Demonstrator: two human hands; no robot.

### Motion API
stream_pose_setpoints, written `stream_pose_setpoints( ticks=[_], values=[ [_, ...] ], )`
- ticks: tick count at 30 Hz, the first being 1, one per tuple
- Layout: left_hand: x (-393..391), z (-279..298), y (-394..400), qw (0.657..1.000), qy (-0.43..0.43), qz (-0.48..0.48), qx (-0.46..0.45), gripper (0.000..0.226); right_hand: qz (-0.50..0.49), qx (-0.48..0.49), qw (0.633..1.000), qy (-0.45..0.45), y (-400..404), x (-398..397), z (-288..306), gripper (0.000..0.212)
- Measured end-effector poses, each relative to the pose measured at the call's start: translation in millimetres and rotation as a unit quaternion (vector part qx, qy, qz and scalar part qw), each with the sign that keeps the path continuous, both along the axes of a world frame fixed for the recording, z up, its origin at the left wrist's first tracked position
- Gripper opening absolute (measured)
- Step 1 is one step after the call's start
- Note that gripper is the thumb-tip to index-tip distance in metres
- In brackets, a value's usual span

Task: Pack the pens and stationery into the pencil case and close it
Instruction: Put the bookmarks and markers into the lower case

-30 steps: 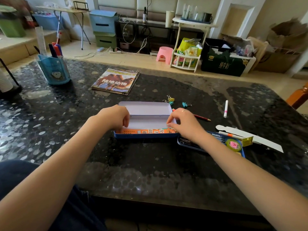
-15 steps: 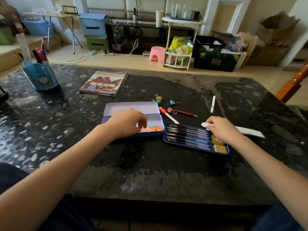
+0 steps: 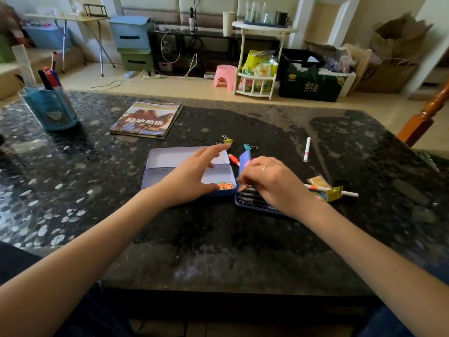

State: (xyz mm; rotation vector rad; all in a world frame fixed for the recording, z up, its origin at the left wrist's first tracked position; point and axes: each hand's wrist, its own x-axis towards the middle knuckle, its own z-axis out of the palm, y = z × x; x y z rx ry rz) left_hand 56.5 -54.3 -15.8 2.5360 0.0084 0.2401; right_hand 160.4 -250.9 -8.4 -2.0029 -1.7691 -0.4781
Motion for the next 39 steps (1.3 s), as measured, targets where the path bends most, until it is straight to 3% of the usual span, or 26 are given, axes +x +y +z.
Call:
stream_pose_setpoints(
  ticks=[2,5,8,11,15,18,19,24,25,27,33,37,39],
  values=[
    [-2,-2,3,0.997,-0.013,-0.012,0.079,0.080,0.051,0.015,0.997,0.060,5,-15,-1,0.018],
    [-3,0,7,0.980,0.017,-0.022,0.197,0.045,0.092,0.019,0.990,0.106,5,-26,-6,0.012],
    [-5,6,10,0.977,0.039,-0.021,0.209,0.038,0.060,0.032,0.988,0.142,3,-19,-16,0.023],
    [-7,13,16,0.985,0.096,-0.003,0.144,0.044,-0.054,0.035,0.952,0.301,2,-12,-21,0.026],
    [-10,11,15,0.989,0.102,0.011,0.109,0.051,-0.101,0.055,0.848,0.518,7,-11,-17,0.029],
    [-11,7,12,0.990,0.075,0.036,0.112,0.054,-0.083,0.077,0.682,0.723,14,-18,-8,0.024],
    [-11,7,11,0.990,0.063,0.043,0.114,0.054,-0.075,0.080,0.648,0.753,15,-20,-6,0.023],
    [-14,10,8,0.980,0.053,0.054,0.186,0.053,-0.041,0.047,0.540,0.839,14,-23,1,0.025],
    [-15,11,7,0.977,0.055,0.056,0.200,0.053,-0.039,0.044,0.533,0.844,14,-24,2,0.023],
    [-17,11,7,0.975,0.062,0.062,0.203,0.054,-0.066,0.032,0.571,0.818,20,-24,2,0.020],
    [-19,16,26,0.980,0.073,0.103,0.156,0.048,-0.241,0.044,0.760,0.602,49,-11,-1,0.011],
    [-21,5,49,0.969,0.138,0.137,0.155,0.041,-0.238,-0.019,0.854,0.462,67,-7,-13,0.012],
    [-19,-1,54,0.963,0.177,0.130,0.158,0.040,-0.236,-0.039,0.880,0.411,75,-8,-22,0.010]
  ],
)
